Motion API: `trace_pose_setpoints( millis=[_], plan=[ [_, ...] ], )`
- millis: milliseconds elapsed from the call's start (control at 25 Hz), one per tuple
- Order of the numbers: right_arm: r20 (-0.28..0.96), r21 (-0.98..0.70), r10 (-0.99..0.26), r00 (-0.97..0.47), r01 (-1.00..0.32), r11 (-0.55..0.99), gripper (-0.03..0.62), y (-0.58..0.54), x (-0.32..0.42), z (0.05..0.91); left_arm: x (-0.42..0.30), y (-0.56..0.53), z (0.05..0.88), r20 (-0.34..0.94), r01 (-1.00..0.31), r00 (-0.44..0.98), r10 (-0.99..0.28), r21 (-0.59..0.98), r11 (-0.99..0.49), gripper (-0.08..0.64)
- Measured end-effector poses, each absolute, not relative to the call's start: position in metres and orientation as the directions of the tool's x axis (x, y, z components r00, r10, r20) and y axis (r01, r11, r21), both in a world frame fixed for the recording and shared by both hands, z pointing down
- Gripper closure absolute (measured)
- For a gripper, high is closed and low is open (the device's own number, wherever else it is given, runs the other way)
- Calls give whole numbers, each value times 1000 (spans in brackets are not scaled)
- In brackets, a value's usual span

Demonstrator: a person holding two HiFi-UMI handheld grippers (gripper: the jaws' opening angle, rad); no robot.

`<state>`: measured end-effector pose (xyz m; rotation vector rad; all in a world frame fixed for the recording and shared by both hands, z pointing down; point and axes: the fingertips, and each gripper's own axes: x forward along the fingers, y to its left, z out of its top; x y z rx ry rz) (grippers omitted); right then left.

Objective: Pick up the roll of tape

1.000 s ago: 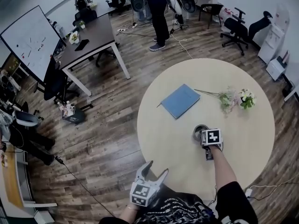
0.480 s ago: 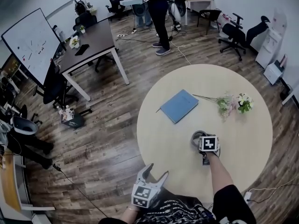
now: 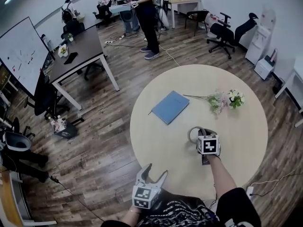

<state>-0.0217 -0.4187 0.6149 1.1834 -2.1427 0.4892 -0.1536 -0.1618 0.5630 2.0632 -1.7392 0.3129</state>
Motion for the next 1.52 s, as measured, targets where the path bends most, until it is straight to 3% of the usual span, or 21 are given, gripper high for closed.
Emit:
trace_pose_setpoints(
  millis=[920,1520],
  plan=[
    [444,-60,-816,-371,-920,386,517,-319,71,513,-92,-177,550,341,-928,368,-865,193,-319,236],
    [465,-93,-845,-263,-964,248,517,-226,135,545,-62,-185,547,322,-899,438,-840,191,-395,236]
  ],
)
